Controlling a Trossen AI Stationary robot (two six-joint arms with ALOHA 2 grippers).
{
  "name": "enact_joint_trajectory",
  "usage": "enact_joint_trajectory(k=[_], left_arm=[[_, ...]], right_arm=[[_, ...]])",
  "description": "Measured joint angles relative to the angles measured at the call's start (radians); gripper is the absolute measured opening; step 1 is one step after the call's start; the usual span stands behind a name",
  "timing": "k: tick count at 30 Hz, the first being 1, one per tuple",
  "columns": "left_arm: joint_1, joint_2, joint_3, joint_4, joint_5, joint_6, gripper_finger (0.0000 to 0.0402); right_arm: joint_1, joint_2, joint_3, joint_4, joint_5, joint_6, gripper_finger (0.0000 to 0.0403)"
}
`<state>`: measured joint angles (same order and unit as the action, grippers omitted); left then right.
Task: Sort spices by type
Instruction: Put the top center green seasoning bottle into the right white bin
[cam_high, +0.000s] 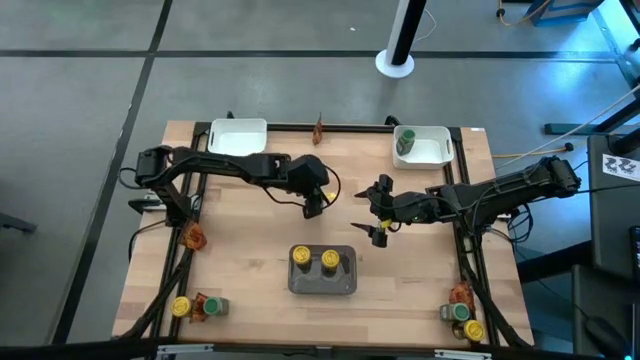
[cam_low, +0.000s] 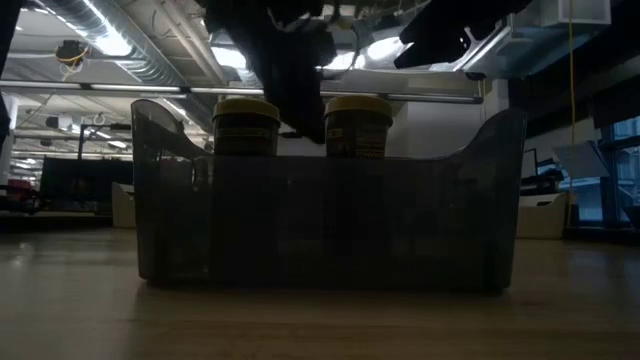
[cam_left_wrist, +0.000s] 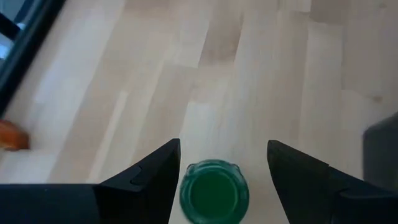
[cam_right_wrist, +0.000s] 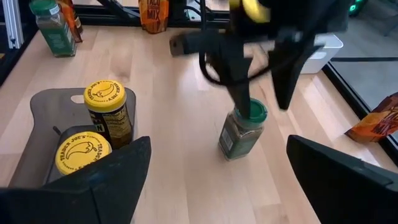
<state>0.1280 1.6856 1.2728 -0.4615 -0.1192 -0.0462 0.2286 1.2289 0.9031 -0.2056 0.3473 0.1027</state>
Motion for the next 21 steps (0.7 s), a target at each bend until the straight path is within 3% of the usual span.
enact_joint_trajectory(k=[9, 16, 21], left_arm=[[-0.029, -0.194, -0.001, -0.206, -0.035, -0.031, 0.0224], [-0.068, -0.477, -0.249, -0.155, -0.089, -0.046, 0.0224], [-0.076, -0.692, -0.486, 0.079, -0.089, -0.005, 0.0224]], right_arm=[[0.000, 0.000, 0.000, 0.064, 0.036, 0.006, 0.0374], [-0.002, 0.086, 0.000, 0.223, 0.103, -0.040, 0.0374], [-0.048, 0.187, 0.000, 0.344, 0.139, -0.082, 0.0374]])
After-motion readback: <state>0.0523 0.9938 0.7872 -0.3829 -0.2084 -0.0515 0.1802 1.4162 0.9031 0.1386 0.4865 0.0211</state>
